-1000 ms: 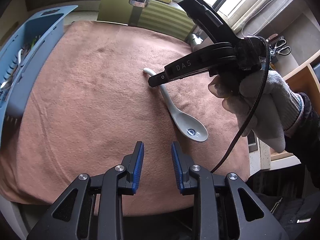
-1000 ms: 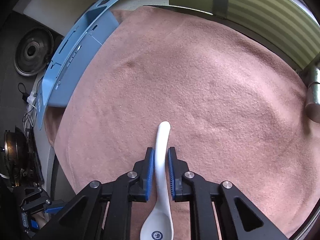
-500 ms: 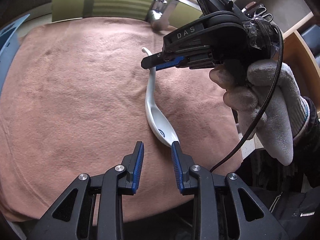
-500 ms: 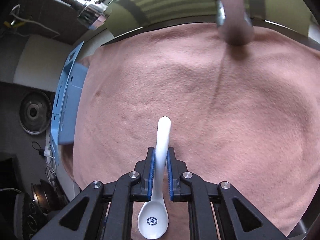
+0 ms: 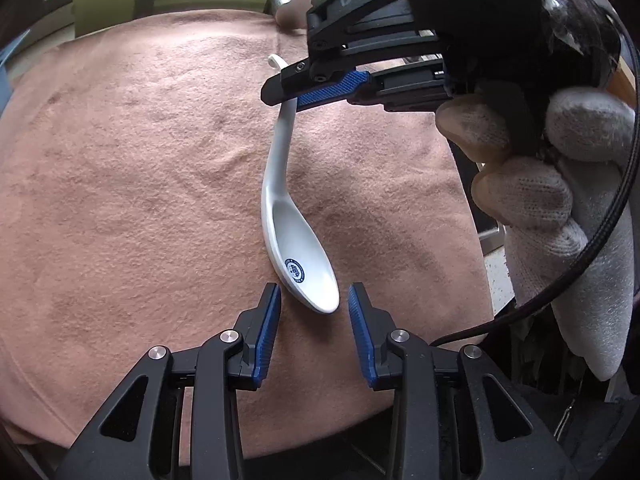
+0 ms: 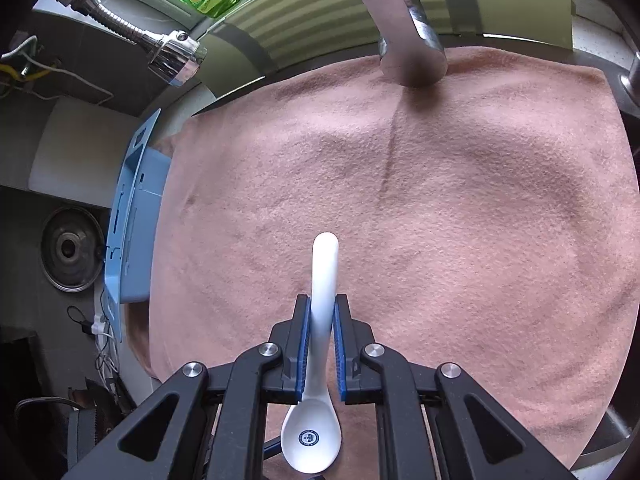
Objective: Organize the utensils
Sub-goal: 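Close the right gripper on the white ceramic spoon handle and lift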
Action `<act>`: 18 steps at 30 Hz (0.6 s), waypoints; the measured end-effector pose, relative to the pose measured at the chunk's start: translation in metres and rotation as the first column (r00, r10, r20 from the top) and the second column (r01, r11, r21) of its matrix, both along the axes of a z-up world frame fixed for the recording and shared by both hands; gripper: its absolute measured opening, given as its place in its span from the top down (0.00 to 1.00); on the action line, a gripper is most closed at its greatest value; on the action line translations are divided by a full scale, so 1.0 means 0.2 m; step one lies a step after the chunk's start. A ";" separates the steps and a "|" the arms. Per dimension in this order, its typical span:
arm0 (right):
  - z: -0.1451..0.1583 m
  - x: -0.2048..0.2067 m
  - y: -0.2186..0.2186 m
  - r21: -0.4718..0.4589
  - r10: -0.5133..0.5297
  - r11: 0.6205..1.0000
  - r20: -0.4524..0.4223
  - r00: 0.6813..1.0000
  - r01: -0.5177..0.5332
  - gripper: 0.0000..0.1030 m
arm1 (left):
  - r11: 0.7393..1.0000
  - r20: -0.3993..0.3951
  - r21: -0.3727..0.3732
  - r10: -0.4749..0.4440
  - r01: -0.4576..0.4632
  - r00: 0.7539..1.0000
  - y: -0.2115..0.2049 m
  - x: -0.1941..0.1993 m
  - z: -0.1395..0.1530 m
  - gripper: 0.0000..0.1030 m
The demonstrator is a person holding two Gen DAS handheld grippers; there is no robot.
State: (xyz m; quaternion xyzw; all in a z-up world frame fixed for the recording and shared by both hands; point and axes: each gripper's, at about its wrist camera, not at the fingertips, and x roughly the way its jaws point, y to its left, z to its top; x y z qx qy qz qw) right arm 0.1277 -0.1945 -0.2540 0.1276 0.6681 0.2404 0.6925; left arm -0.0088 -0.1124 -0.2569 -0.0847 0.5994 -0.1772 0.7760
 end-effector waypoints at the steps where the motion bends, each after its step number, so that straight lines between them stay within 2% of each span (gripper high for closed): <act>1: 0.00 0.00 -0.01 0.002 -0.009 1.000 -0.007 1.000 0.009 0.90 | 1.000 0.002 0.017 -0.016 0.016 1.000 -0.02 0.00 0.00 0.69; 4: -0.01 0.01 -0.01 -0.003 -0.016 1.000 -0.016 1.000 0.016 0.90 | 0.998 0.017 0.058 -0.037 0.036 0.999 -0.02 0.01 -0.01 0.67; 8: -0.01 0.02 -0.04 0.005 -0.042 0.999 -0.018 0.999 0.042 0.89 | 0.998 0.013 0.055 -0.044 0.044 0.999 0.04 0.01 -0.02 0.78; 18: -0.07 0.07 -0.06 0.035 -0.108 0.993 -0.063 0.992 0.110 0.87 | 0.998 0.036 0.060 0.012 -0.014 0.999 0.21 0.06 0.00 0.78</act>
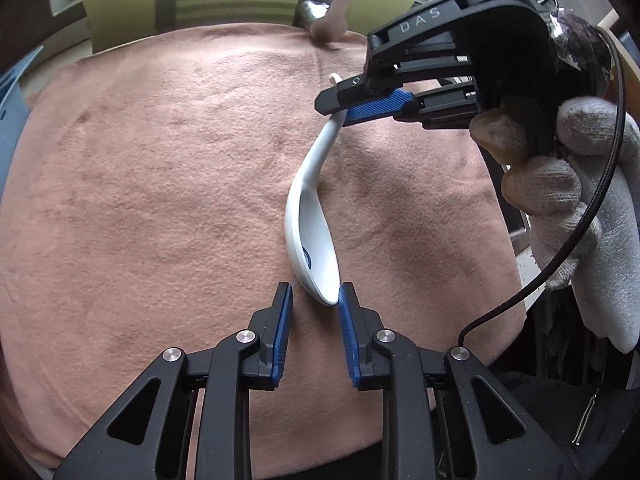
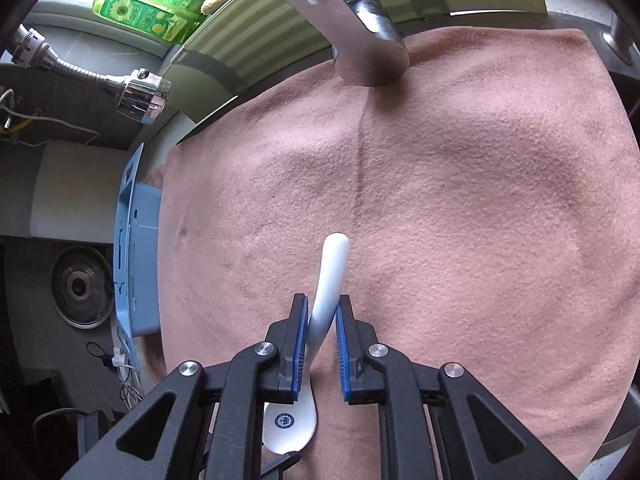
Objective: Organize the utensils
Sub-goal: 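Close the right gripper on the white ceramic spoon handle and lift, then carry the white ceramic spoon into the blue basket and open the right gripper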
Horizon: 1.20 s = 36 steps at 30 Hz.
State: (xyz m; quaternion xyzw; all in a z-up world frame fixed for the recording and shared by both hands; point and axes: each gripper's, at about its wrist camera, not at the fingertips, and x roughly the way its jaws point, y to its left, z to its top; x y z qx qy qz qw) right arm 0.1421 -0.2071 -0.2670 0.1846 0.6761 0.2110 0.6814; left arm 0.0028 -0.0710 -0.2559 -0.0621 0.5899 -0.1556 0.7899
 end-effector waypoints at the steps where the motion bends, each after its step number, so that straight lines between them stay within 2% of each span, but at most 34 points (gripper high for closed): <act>1: -0.01 0.01 0.01 0.000 0.004 1.000 0.004 1.000 -0.004 0.85 | 1.000 0.005 0.004 0.012 -0.012 1.000 0.03 0.01 0.01 0.78; 3: -0.02 0.02 0.02 0.028 0.006 1.000 -0.003 1.000 -0.006 0.84 | 0.999 0.024 0.034 0.040 -0.041 0.999 0.07 0.02 0.04 0.78; 7: -0.06 0.03 0.02 0.067 0.001 0.998 -0.005 1.000 0.000 0.84 | 0.997 0.042 0.042 0.068 -0.070 0.997 0.15 0.03 0.07 0.79; 9: -0.08 0.03 0.02 0.072 -0.004 0.997 -0.005 1.000 0.005 0.84 | 0.998 0.057 0.046 0.037 -0.040 0.998 0.14 0.01 0.10 0.78; 12: -0.08 0.04 0.03 0.074 0.002 0.997 0.006 1.000 -0.002 0.85 | 0.998 0.055 0.053 -0.019 0.016 0.998 0.10 0.02 0.11 0.71; 18: -0.07 0.04 0.04 0.070 0.002 0.998 0.003 1.000 -0.002 0.88 | 0.989 0.053 0.122 -0.087 0.080 0.995 0.00 0.07 0.03 0.69; 20: -0.07 0.05 0.04 0.065 0.005 0.998 -0.002 1.000 -0.005 0.88 | 0.989 0.043 0.117 -0.099 0.094 0.994 -0.01 0.09 0.00 0.66; 27: -0.07 0.07 0.03 0.063 -0.003 0.998 -0.002 1.000 0.003 0.89 | 0.984 0.055 0.133 -0.123 0.115 0.991 -0.06 0.15 -0.04 0.65; 36: -0.06 0.09 0.02 0.065 -0.022 0.998 -0.029 0.999 0.024 0.89 | 0.988 0.077 0.105 -0.126 0.118 0.989 -0.04 0.12 0.02 0.65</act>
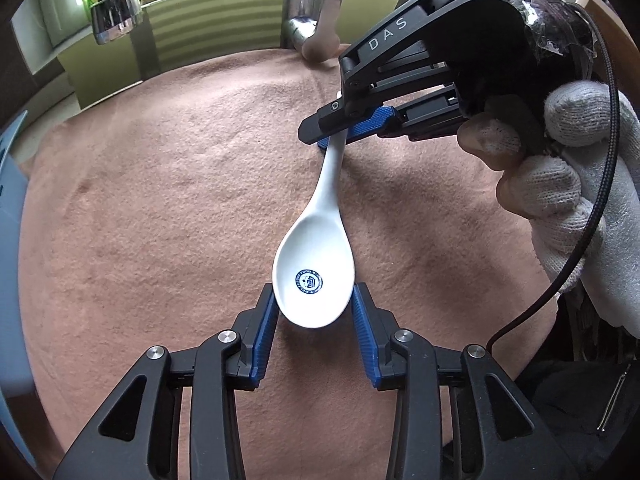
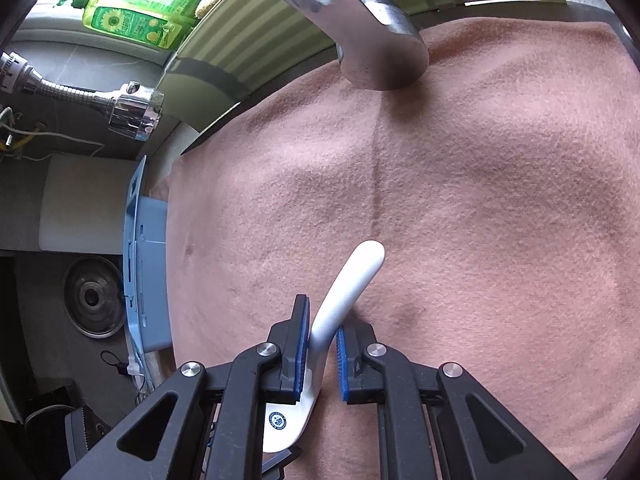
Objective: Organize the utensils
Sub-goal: 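Carry the white ceramic spoon into the blue basket and open the right gripper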
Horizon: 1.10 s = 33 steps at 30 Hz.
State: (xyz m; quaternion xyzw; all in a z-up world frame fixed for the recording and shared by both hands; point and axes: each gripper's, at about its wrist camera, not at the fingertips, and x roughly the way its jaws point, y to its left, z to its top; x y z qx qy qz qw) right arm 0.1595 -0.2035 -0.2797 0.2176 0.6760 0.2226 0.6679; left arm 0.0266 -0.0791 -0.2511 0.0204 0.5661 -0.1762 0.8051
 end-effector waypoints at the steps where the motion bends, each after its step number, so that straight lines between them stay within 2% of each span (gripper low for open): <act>1: 0.00 0.00 0.00 0.003 -0.002 1.000 -0.002 1.000 0.002 0.89 | 1.000 0.004 -0.004 0.001 -0.001 1.000 0.04 -0.03 0.02 0.65; 8: 0.09 0.03 0.08 0.019 -0.001 1.000 0.020 1.000 0.000 0.90 | 1.000 0.040 -0.020 0.021 -0.020 0.999 0.14 -0.06 0.11 0.65; 15: 0.21 0.04 0.28 0.044 0.030 0.999 0.052 0.998 -0.032 0.90 | 0.998 0.074 -0.032 0.061 -0.059 0.995 0.35 -0.13 0.22 0.66; 24: 0.34 0.02 0.64 0.074 0.093 0.992 0.086 0.992 -0.099 0.91 | 0.991 0.107 -0.040 0.134 -0.130 0.985 0.68 -0.15 0.29 0.66; 33: 0.45 0.02 1.11 0.110 0.169 0.977 0.122 0.978 -0.182 0.92 | 0.974 0.129 -0.037 0.226 -0.223 0.965 1.06 -0.18 0.33 0.66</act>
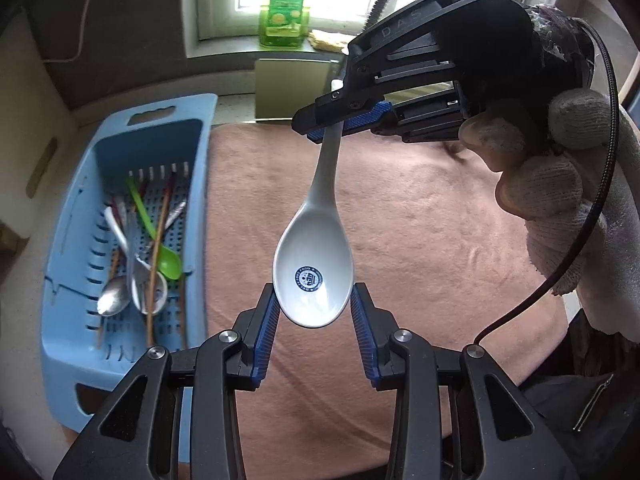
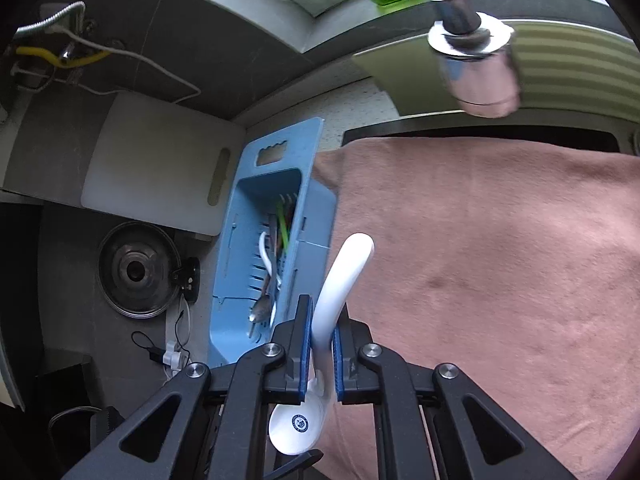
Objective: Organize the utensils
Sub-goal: 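Carry the white ceramic spoon into the blue basket and open the right gripper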
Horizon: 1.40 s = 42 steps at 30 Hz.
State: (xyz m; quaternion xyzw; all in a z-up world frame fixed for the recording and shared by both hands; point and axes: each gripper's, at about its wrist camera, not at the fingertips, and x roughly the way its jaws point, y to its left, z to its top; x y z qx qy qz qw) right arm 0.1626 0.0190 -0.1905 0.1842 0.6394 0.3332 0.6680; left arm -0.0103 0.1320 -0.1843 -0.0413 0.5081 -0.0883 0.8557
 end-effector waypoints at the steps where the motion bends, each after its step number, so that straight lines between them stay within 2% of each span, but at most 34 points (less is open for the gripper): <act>1: 0.01 0.00 0.06 0.004 0.009 1.000 0.000 1.000 -0.009 0.92 | 1.000 0.001 0.002 0.010 -0.010 1.000 0.03 0.00 0.00 0.66; 10: -0.02 0.01 0.48 0.012 0.080 0.997 -0.001 0.997 -0.080 0.92 | 0.996 -0.005 0.012 0.084 -0.084 0.996 0.34 -0.02 -0.01 0.66; 18: -0.10 0.01 0.71 0.003 0.127 0.992 -0.023 0.992 -0.127 0.92 | 0.993 -0.028 0.012 0.119 -0.119 0.992 0.49 -0.02 -0.07 0.66; 29: -0.17 0.02 0.83 -0.017 0.146 0.989 -0.036 0.989 -0.147 0.92 | 0.993 -0.056 0.009 0.119 -0.119 0.991 0.57 -0.02 -0.12 0.66; 42: -0.16 0.01 0.87 -0.066 0.170 0.983 0.001 0.985 -0.170 0.88 | 0.992 -0.045 0.019 0.128 -0.127 0.991 0.61 -0.03 -0.08 0.66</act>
